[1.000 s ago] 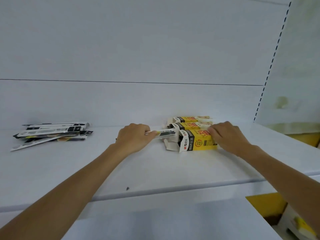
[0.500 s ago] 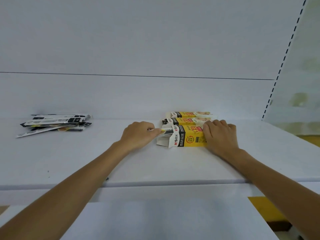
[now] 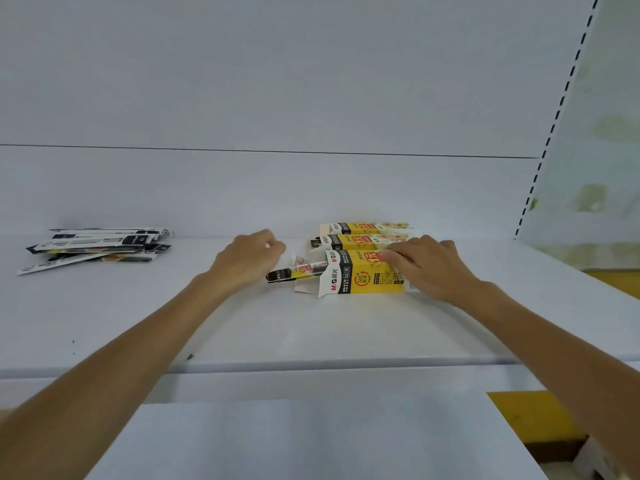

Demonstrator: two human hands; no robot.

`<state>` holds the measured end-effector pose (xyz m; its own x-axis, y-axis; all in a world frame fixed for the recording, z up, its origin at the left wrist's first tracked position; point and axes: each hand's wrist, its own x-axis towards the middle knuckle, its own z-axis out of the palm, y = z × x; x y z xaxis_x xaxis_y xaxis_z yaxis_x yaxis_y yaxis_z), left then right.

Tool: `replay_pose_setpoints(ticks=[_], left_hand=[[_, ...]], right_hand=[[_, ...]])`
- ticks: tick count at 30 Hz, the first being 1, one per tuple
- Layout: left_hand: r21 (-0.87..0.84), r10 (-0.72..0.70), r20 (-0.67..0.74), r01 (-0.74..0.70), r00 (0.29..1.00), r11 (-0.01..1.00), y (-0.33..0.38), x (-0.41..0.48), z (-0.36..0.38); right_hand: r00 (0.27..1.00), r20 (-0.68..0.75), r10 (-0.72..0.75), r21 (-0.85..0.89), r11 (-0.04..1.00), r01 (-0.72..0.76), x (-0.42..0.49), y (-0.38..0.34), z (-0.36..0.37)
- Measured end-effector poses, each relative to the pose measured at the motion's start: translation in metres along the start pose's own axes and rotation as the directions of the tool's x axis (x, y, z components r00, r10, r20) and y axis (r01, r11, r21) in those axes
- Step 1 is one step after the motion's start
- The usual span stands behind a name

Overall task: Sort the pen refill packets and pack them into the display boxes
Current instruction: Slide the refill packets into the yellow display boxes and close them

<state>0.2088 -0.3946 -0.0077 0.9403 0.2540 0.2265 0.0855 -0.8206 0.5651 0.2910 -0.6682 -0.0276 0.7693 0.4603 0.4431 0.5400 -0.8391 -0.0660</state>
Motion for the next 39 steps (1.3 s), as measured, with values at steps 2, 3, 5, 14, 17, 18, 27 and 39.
replay_pose_setpoints(ticks=[2,3,5,14,17,18,27,39], left_hand=[[-0.178,-0.072,0.117,0.092,0.991,0.980,-0.008,-0.008,-0.004],[-0.186,-0.062,0.116,0.083,0.991,0.979,-0.007,-0.012,-0.003],[-0.127,-0.011,0.079,0.021,0.997,0.992,-0.002,-0.014,0.004],[-0.512,-0.046,0.014,0.046,0.999,0.858,0.032,-0.011,0.038],[-0.598,-0.104,0.058,0.118,0.993,0.792,0.040,-0.008,0.050],[-0.606,-0.126,0.049,0.130,0.991,0.785,0.042,-0.007,0.053],[-0.648,-0.185,0.272,0.322,0.944,0.690,0.052,0.003,0.057],[-0.764,-0.015,0.164,0.136,0.986,0.630,0.031,-0.016,0.030]], right_hand=[[0.995,-0.078,-0.063,0.063,0.996,0.067,-0.009,0.008,0.000],[0.991,-0.114,-0.070,0.056,0.995,0.077,-0.013,0.009,0.001],[0.986,-0.155,-0.056,0.058,0.996,0.065,-0.016,0.008,0.004],[0.987,-0.151,-0.057,0.022,0.998,0.061,-0.018,0.007,0.005],[0.986,-0.156,-0.051,0.029,0.998,0.056,-0.018,0.007,0.005],[0.987,-0.155,-0.049,0.035,0.998,0.055,-0.018,0.006,0.005],[0.987,-0.148,-0.065,0.063,0.995,0.075,-0.019,0.006,0.005],[0.987,-0.154,-0.038,0.010,0.999,0.040,-0.017,0.006,0.005]])
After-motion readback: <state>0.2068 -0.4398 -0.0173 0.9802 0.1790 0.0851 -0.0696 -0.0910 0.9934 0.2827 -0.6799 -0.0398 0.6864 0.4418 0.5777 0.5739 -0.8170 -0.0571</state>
